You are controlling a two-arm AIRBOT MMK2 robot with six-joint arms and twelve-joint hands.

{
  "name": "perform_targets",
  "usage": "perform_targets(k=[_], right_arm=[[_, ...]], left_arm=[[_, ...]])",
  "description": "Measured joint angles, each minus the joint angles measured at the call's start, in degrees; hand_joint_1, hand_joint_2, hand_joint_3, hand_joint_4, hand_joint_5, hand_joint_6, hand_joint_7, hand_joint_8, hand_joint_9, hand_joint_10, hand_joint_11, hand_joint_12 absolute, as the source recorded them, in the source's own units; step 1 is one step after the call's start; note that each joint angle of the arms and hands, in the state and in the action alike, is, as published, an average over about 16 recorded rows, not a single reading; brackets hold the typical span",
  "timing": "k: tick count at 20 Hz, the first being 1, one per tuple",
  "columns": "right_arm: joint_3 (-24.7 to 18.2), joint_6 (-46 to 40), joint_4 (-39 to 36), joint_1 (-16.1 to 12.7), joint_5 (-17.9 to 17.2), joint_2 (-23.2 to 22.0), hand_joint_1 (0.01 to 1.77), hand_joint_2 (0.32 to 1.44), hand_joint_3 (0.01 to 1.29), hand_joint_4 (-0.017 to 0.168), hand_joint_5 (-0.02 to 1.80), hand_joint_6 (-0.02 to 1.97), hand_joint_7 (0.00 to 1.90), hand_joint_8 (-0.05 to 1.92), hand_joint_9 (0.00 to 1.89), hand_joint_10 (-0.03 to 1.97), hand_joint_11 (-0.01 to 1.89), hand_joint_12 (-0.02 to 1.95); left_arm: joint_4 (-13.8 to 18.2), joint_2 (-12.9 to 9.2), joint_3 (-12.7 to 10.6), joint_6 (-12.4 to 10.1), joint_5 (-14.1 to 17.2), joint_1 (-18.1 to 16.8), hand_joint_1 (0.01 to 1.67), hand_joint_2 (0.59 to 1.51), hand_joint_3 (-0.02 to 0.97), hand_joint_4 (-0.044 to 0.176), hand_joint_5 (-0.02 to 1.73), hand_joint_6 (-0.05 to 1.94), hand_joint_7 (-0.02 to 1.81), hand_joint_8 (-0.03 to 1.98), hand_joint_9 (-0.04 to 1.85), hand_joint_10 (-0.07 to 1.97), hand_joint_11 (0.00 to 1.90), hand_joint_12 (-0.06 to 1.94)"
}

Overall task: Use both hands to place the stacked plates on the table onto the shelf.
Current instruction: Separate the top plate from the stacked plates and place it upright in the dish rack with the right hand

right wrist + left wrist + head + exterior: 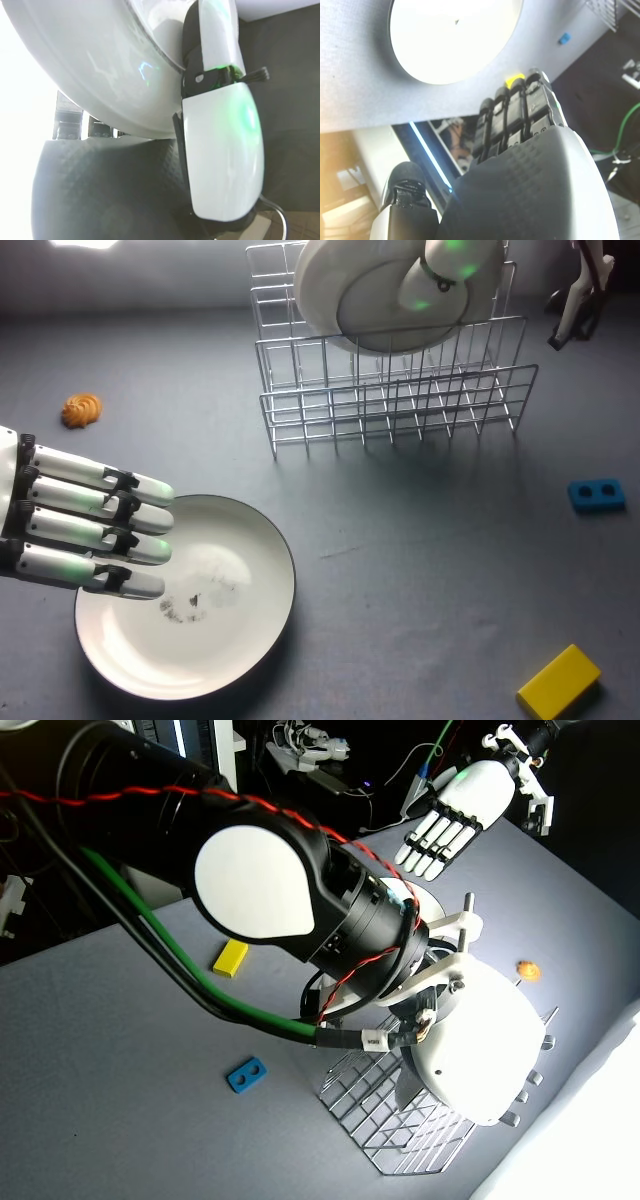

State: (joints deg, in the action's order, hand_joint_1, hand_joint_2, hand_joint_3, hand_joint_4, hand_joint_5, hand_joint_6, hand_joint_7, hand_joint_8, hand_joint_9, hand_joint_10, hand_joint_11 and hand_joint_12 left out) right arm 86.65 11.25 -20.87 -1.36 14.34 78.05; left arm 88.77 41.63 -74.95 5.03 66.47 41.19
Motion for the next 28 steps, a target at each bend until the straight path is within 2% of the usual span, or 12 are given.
perform_targets(k=[8,12,14,25,28], right_arm=[[0.32,0.09,-0.1,0.59,-0.96,0.12,1.22,1.01,0.02,0.006,0.99,0.88,1.09,0.68,1.22,0.04,0.75,1.04],[0.34,0.11,-0.09,0.73,-1.17,0.11,1.21,1.03,0.02,0.001,0.96,0.83,1.09,0.51,1.19,0.04,0.74,1.02],[0.35,0.11,-0.07,0.78,-1.24,0.1,1.21,1.04,0.02,0.002,0.97,0.81,1.09,0.55,1.19,0.04,0.75,1.0],[0.14,0.09,0.09,0.39,-1.49,-0.22,1.2,1.05,0.02,0.003,0.96,0.84,1.1,0.57,1.17,0.04,0.79,0.94],[-0.46,0.17,0.1,-0.11,-1.87,-0.8,1.18,1.04,0.02,0.004,0.96,0.78,1.09,0.61,1.16,0.04,0.77,0.93]], left_arm=[[-0.45,0.06,1.13,0.0,-4.9,1.93,0.02,1.153,0.021,0.001,0.11,0.02,0.08,0.01,0.03,0.01,0.02,-0.01],[-0.66,0.06,1.66,-0.01,-7.19,2.68,0.02,1.155,0.021,0.001,0.12,0.02,0.09,0.01,0.04,0.01,0.02,-0.01],[-0.74,0.06,1.78,-0.01,-7.95,2.85,0.02,1.156,0.021,0.001,0.12,0.02,0.09,0.01,0.04,0.01,0.02,-0.01],[-1.06,0.06,1.49,0.01,-8.62,2.9,0.02,1.157,0.02,0.001,0.11,0.02,0.09,0.02,0.04,0.01,0.02,-0.01],[-1.14,0.06,1.4,0.01,-8.67,3.22,0.02,1.156,0.021,0.001,0.1,0.02,0.08,0.01,0.03,0.01,0.02,-0.01]])
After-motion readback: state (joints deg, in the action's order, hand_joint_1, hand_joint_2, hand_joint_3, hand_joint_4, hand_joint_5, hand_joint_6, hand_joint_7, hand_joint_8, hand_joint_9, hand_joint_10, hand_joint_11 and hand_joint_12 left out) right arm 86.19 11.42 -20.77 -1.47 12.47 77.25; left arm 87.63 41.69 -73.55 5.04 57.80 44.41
